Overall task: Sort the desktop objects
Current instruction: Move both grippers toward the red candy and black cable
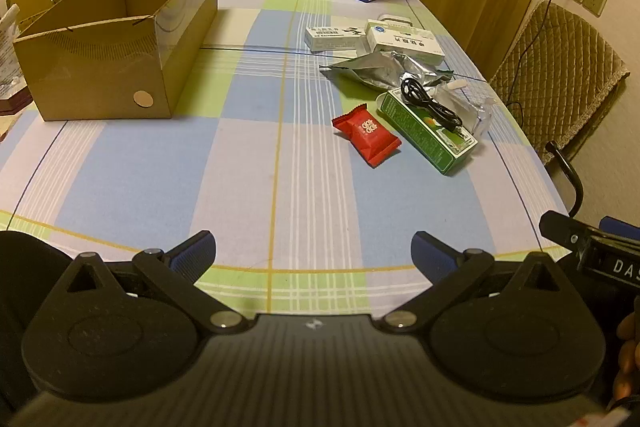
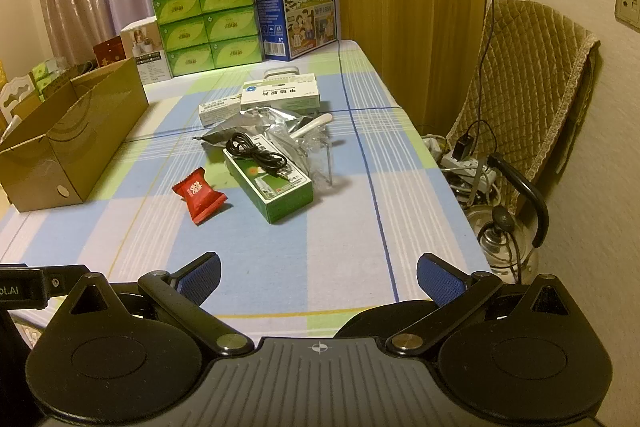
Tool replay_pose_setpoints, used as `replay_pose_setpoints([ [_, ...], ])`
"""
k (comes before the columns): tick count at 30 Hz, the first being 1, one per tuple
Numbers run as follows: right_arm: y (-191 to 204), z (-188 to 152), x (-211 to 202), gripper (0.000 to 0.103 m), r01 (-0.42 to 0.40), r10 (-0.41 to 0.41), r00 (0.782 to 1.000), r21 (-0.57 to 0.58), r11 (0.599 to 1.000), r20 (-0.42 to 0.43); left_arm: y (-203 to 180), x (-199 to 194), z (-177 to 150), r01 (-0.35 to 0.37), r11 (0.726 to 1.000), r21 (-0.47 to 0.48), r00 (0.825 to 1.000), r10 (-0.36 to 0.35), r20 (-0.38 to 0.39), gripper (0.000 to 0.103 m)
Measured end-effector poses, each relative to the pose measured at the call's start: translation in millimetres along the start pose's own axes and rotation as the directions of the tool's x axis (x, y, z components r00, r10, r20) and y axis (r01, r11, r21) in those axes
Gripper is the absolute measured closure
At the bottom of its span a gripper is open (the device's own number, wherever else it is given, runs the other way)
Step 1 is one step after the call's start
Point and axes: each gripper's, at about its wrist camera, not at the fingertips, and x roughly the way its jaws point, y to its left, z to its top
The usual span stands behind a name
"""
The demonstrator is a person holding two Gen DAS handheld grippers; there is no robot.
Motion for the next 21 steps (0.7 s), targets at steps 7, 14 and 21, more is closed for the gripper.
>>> replay_pose_setpoints([
  [7,-2,0,2,0.002,-0.013,0.013,1.000,0.010,1.000,-0.013,1,2,3,0.009,1.000,0.008,1.000,-0.009,-0.005,0.001],
  [14,-9,13,3,0.002,-0.046,0.048,0.998,0.039,0.998,-0.035,4,8,11,0.019,1.000,0.012,1.000,-0.019,-0.020,0.001],
  [21,-5,37,13,0.002,-0.060,0.058,0.998,-0.086,0.994,-0.025,2,21,28,0.051,0.998,0.032,0.998,-0.050,-0.025,0.001],
])
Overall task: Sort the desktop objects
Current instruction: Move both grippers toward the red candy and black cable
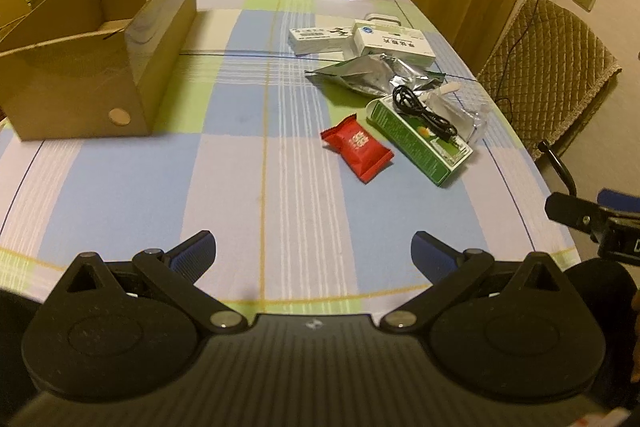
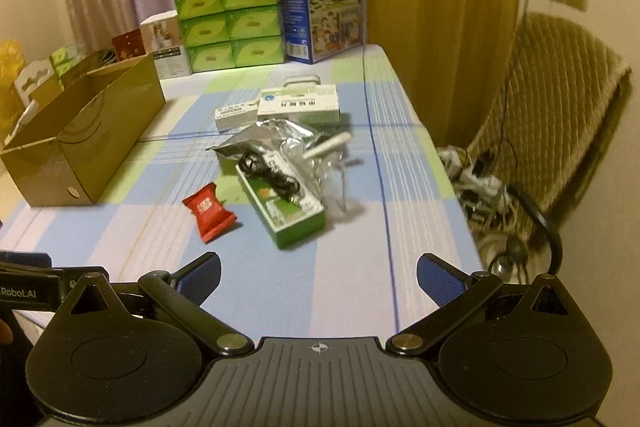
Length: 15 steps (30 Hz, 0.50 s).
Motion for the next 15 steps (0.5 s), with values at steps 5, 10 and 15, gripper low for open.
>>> replay_pose_setpoints([
  [5,-7,16,14,0.002,0.008,-0.008,1.000,-0.056,0.998,0.001,-4,12,14,0.002,1.000,0.028,1.000,-0.002,0.001,0.001],
  [10,-5,26,29,0.002,-0.024,0.022,1.000,-0.156,0.987,-0.013,-6,28,25,0.015,0.999,0.045,1.000,-0.014,-0.011,0.001],
  [15,5,33,45,0.006,-0.092,0.085,0.996,-0.256,0.962,-0.042,-9,49,36,0.017,0.997,0.076,1.000,-0.015,-0.023,0.001],
])
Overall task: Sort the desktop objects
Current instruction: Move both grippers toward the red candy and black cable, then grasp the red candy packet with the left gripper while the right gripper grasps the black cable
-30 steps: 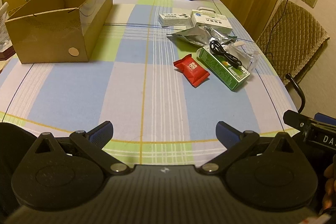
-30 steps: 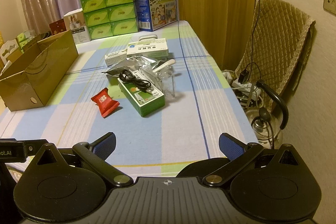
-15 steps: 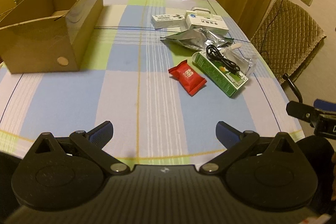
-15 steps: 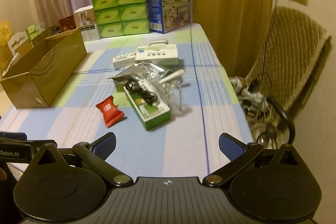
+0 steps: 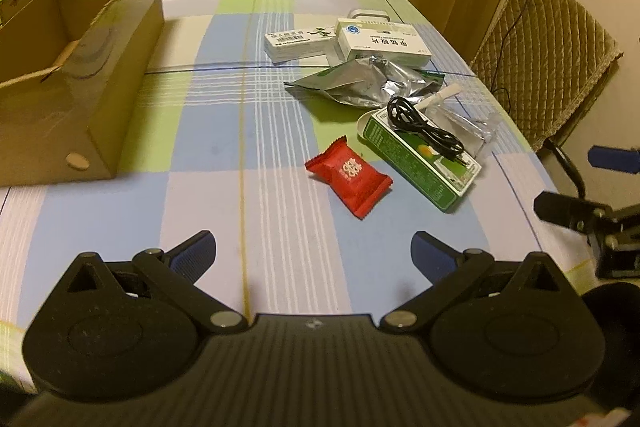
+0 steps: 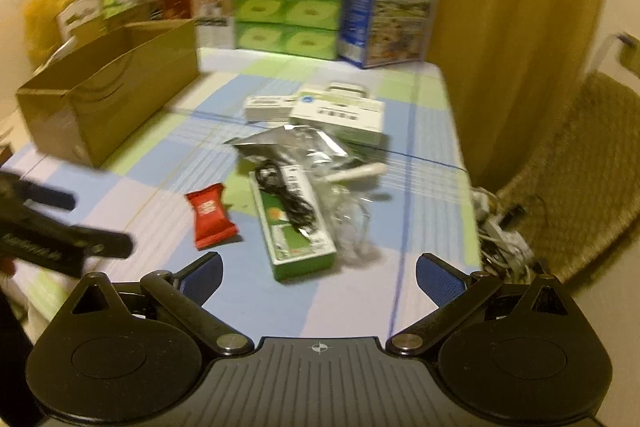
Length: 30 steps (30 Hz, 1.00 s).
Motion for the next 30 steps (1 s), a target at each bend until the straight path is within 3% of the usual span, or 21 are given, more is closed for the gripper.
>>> replay_pose_setpoints([
  [4,7,8,19,0.026,-0.046,0.045,0.999,-0.066,0.997,-0.024,0,15,10,-0.002,1.000,0.030,1.000,0.002,0.001,0.001],
  [6,9,12,30,0.041,-0.066,0.063,0.997,-0.094,0.993,-0.034,2,22,14,-0.001,0.999,0.036,1.000,0.001,0.000,0.001],
  [9,10,19,48,0.054,-0.095,0.089,0.995,-0.121,0.988,-0.048,5,32,20,0.003,0.999,0.045,1.000,-0.003,-0.004,0.003],
  [16,13,33,86,0.062,-0.115,0.104,0.993,-0.205,0.972,-0.064,9,55,30,0.030,0.998,0.059,1.000,-0.030,-0.011,0.011],
  [22,18,38,116,0.069,-0.106,0.084,0.992,-0.285,0.952,-0.089,10,72,35,0.060,0.996,0.068,0.998,-0.059,-0.015,0.012],
  [25,16,41,125,0.075,-0.102,0.081,0.993,-0.292,0.951,-0.082,11,78,36,0.071,0.995,0.064,0.997,-0.070,-0.018,0.013],
  [27,16,43,128,0.088,-0.100,0.078,0.993,-0.293,0.951,-0.087,11,82,36,0.077,0.995,0.060,0.997,-0.076,-0.021,0.013],
  [30,17,45,130,0.089,-0.100,0.074,0.993,-0.302,0.948,-0.095,11,85,37,0.083,0.995,0.058,0.996,-0.081,-0.023,0.012],
])
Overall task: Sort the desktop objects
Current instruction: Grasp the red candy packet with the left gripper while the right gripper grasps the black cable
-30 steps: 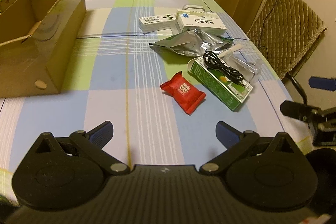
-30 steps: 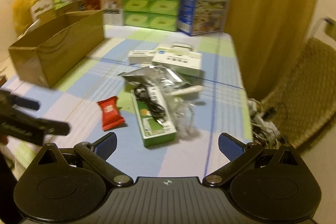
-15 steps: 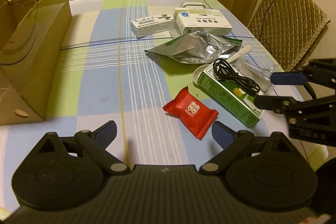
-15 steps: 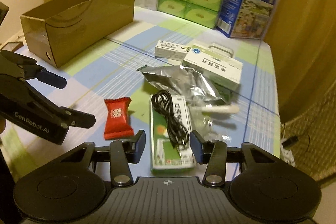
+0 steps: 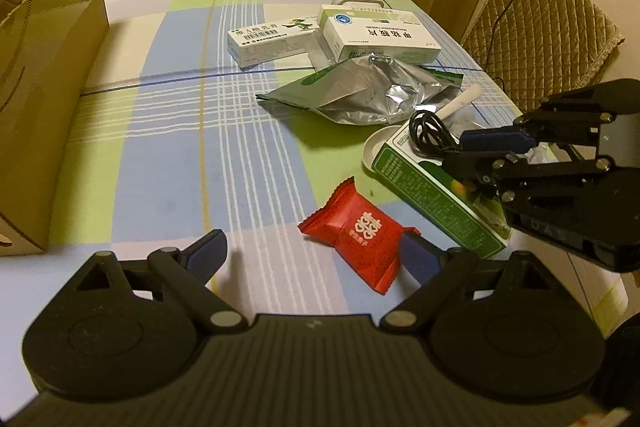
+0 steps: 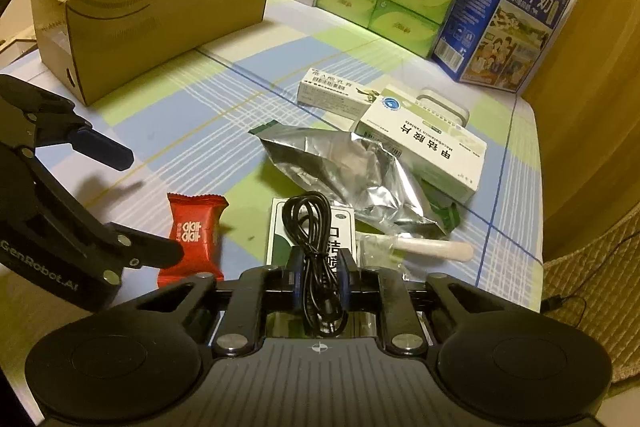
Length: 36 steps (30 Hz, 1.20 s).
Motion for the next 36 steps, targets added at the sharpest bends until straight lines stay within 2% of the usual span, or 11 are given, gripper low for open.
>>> replay_pose_setpoints([
  [9,-3,-6,-10,0.091,-0.010,0.011,1.000,0.083,0.996,-0.009,-4,8,3,0.036,0.998,-0.051,0.999,-0.035,0.008,0.013],
  [16,-5,-11,-14,0.091,-0.006,0.008,1.000,0.110,0.994,-0.011,-9,22,4,0.050,0.997,-0.064,0.999,-0.050,-0.003,0.036],
  [19,-5,-13,-16,0.091,-0.013,0.015,1.000,0.135,0.991,-0.011,-6,19,4,0.032,0.999,-0.029,0.999,-0.033,-0.021,0.062],
  [20,-5,-13,-17,0.091,-0.014,0.016,1.000,0.144,0.989,-0.012,-3,17,4,0.026,1.000,-0.016,0.999,-0.026,-0.028,0.063],
  [25,2,-14,-22,0.091,-0.027,0.029,1.000,0.186,0.982,-0.008,16,6,-1,0.013,1.000,0.028,0.998,-0.011,-0.054,0.064],
  [30,15,-10,-30,0.091,-0.057,0.054,0.998,0.210,0.976,0.019,31,-3,-7,0.008,1.000,0.026,0.998,-0.006,-0.067,0.063],
  [31,18,-9,-32,0.091,-0.062,0.058,0.998,0.213,0.975,0.026,33,-6,-9,0.005,1.000,0.022,0.998,-0.003,-0.063,0.056],
  [32,21,-8,-33,0.091,-0.067,0.061,0.998,0.215,0.974,0.031,34,-8,-10,0.000,1.000,0.019,0.998,0.001,-0.056,0.041],
  [33,24,-7,-34,0.091,-0.070,0.064,0.997,0.217,0.974,0.036,35,-11,-12,-0.003,1.000,0.018,0.999,0.004,-0.044,0.036],
  [34,27,-6,-35,0.091,-0.074,0.067,0.997,0.219,0.973,0.040,35,-14,-14,-0.005,1.000,0.021,1.000,0.006,-0.030,0.030],
  [36,31,-5,-36,0.091,-0.081,0.073,0.996,0.230,0.970,0.046,34,-19,-18,-0.009,0.999,0.037,1.000,0.010,-0.016,0.030],
])
